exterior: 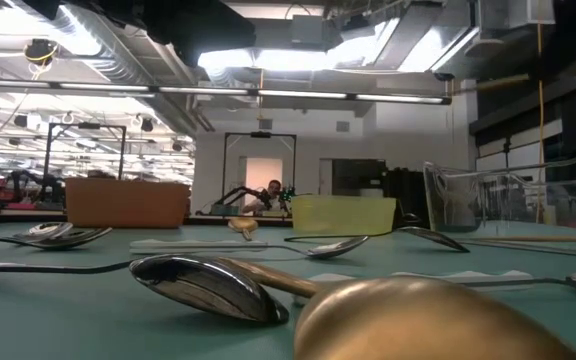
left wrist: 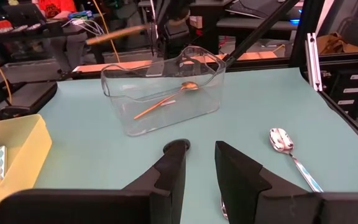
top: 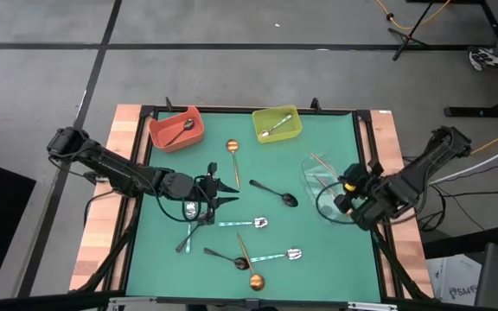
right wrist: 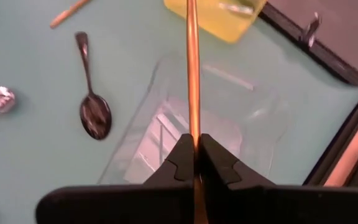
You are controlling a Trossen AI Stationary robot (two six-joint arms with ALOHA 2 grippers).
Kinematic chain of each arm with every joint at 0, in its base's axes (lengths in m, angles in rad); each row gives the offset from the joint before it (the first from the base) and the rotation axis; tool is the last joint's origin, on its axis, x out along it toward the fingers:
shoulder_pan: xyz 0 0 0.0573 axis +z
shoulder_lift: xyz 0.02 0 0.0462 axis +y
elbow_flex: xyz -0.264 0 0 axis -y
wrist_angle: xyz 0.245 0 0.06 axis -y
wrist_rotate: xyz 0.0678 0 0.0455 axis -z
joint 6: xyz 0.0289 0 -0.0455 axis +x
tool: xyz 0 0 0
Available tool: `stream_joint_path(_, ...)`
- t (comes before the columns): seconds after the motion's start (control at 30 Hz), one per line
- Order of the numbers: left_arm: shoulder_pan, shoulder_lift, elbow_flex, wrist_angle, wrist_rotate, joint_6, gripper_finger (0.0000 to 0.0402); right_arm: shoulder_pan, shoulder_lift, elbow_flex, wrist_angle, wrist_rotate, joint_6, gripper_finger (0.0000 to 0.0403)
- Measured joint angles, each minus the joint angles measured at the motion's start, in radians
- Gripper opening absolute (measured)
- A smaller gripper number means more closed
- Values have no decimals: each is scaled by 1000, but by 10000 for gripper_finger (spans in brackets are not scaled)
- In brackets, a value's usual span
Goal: Sort silverware by color (type)
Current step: Put the center gold spoon into the transparent bin
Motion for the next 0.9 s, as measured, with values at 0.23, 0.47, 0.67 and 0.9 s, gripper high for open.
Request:
stream_joint_path(0.23, 0, 0, 0, 0, 0, 0, 80, 83, 0, -132, 64, -21, 148, 0)
stream_joint_path(0.47, 0, 0, 0, 0, 0, 0, 80, 100, 0, -246, 196, -51, 186, 0)
stream_joint_path(0.67, 0, 0, 0, 0, 0, 0, 80, 100, 0, -325, 247, -124, 217, 0)
stream_joint_path(0.9, 0, 0, 0, 1, 0, 1, 80, 90, -7, -342, 254, -185, 260, 0)
